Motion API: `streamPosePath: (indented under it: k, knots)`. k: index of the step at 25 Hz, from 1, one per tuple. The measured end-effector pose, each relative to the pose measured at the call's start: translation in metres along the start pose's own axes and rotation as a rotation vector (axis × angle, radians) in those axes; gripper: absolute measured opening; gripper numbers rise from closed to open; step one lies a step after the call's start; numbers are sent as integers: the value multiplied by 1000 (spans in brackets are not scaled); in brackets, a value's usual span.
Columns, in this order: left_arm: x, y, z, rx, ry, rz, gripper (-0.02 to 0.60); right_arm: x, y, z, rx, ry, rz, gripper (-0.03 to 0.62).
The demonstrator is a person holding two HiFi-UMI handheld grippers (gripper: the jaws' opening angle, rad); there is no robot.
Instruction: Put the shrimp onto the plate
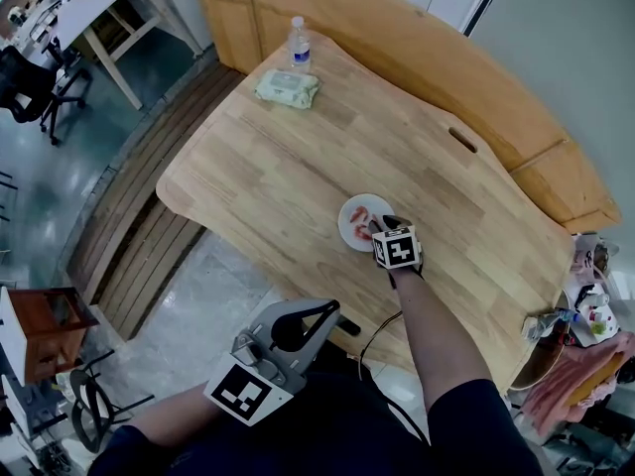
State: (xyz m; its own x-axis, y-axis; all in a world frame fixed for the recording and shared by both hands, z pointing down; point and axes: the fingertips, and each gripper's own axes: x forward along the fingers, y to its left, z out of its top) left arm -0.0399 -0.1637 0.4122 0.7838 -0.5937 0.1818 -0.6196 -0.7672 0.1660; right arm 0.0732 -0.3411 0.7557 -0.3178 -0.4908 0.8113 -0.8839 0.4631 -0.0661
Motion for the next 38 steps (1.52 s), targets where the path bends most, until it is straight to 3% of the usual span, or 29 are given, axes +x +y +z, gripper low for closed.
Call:
streamPosePath:
  k: [7,15,20,29,38]
  knots:
    - [2,-12,7,-14,-22,-26,5,-58,14,21,40,-172,24,129]
    - [-4,-32,17,8,-54,-69,5,-166,68,4,90,-359,64,112]
    - [-9,-46,11,14,-52,-98,5,-233,96,13,123,-480,84,95]
    - [-1,-80,22,57,-65,-192,5,-346,132,35,96,-671,94,41]
    - [5,-101,19,59,-51,-258,5,-406,157,37,76,-821,72,11]
